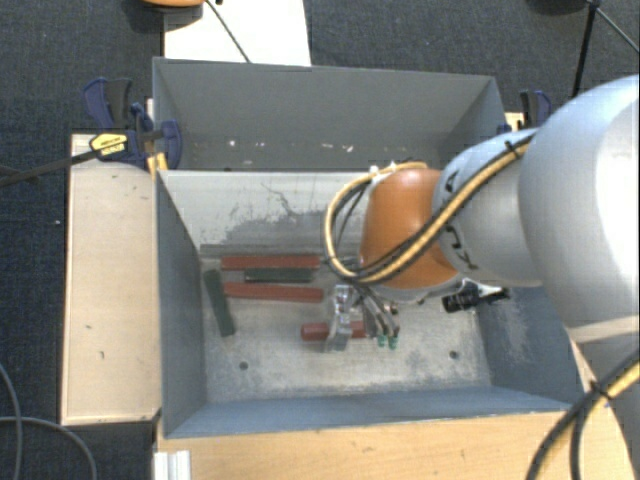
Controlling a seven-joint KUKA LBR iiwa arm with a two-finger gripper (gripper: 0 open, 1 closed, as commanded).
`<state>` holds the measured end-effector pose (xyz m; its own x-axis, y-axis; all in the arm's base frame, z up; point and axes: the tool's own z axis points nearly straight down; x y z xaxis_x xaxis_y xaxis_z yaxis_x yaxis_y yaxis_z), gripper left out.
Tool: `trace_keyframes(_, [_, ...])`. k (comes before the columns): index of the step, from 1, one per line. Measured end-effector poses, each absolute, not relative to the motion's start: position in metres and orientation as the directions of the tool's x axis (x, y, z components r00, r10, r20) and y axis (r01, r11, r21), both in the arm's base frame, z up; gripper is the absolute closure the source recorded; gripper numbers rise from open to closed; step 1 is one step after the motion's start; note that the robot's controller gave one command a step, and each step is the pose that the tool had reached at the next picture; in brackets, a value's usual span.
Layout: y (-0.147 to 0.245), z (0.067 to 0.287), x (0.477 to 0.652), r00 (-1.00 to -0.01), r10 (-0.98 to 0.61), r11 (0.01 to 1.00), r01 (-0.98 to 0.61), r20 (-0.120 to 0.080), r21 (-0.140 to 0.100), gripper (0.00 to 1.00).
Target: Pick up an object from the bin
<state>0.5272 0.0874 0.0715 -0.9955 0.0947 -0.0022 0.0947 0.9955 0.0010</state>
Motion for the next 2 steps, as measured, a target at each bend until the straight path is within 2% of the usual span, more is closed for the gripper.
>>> trace_keyframes(1, [0.087,0.072,0.527,-0.996,0.094,0.996,0.094,-0.002,0.001,1.00])
trace_keyframes(2, [0.077,0.207,0.499,-1.000,0.016,1.000,0.016,-0.002,0.000,1.00])
